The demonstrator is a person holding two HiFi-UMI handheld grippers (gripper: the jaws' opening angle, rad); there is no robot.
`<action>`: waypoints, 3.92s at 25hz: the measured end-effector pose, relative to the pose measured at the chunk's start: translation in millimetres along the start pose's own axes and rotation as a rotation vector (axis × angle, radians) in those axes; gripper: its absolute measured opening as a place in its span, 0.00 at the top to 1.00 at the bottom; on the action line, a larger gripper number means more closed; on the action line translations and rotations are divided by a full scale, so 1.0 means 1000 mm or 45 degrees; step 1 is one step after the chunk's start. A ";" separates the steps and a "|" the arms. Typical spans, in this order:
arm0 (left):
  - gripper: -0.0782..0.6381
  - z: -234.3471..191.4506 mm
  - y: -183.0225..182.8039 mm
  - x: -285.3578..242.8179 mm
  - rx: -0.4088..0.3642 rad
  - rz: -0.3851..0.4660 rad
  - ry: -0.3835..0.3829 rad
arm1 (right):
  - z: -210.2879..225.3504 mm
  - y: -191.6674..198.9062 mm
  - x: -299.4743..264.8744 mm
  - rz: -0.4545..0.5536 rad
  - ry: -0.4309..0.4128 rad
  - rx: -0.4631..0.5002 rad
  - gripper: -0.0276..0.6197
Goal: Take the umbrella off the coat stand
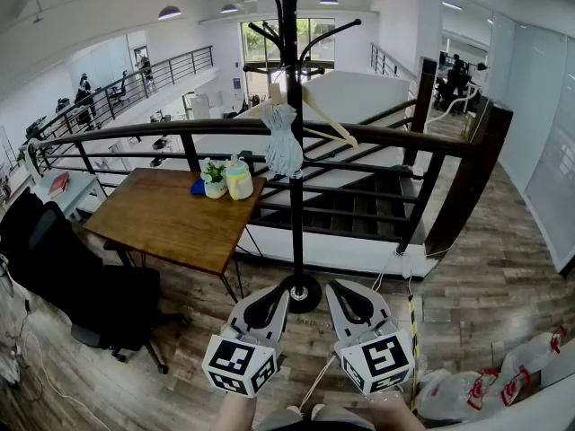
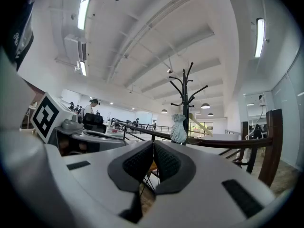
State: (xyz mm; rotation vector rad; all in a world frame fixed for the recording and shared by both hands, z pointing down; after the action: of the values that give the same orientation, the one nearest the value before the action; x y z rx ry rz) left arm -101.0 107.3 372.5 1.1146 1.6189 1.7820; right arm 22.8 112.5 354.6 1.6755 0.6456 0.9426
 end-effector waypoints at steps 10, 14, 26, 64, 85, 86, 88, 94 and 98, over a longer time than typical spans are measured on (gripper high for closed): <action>0.87 -0.002 0.005 -0.011 0.005 0.013 -0.040 | 0.007 0.010 -0.007 -0.012 -0.030 -0.031 0.91; 0.87 0.006 0.007 -0.018 0.004 0.043 -0.006 | 0.012 0.009 -0.005 0.045 -0.090 -0.085 0.91; 0.87 0.018 0.024 -0.043 0.033 0.020 -0.065 | 0.048 0.041 -0.003 -0.038 -0.138 -0.108 0.91; 0.87 -0.157 0.006 -0.240 -0.057 0.177 -0.091 | 0.164 0.063 -0.231 0.145 -0.274 -0.225 0.91; 0.51 -0.215 -0.032 -0.296 -0.121 0.217 -0.246 | 0.193 0.045 -0.309 0.295 -0.427 -0.261 0.91; 0.51 -0.219 -0.030 -0.299 -0.129 0.209 -0.250 | 0.195 0.046 -0.311 0.298 -0.435 -0.258 0.91; 0.50 -0.226 -0.029 -0.304 -0.158 0.199 -0.255 | 0.196 0.048 -0.315 0.296 -0.455 -0.240 0.91; 0.44 -0.236 -0.023 -0.326 -0.015 0.183 -0.188 | 0.202 0.055 -0.325 0.289 -0.485 -0.229 0.91; 0.44 -0.241 -0.016 -0.337 -0.006 0.124 -0.204 | 0.208 0.059 -0.327 0.290 -0.505 -0.248 0.91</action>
State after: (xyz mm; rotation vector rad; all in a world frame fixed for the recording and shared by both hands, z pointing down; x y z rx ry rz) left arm -115.2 -296.8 282.8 1.3186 1.4884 1.7070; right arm 17.8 -275.6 295.6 1.7163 0.0958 0.7693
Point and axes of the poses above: the fingertips, and each gripper's own axes: x backward along the fingers, z to its right, y out of its underside, the point moved 4 cm from there along x, backward along the fingers, and after that the axes turned 15 degrees about z, right-handed, at the moved point
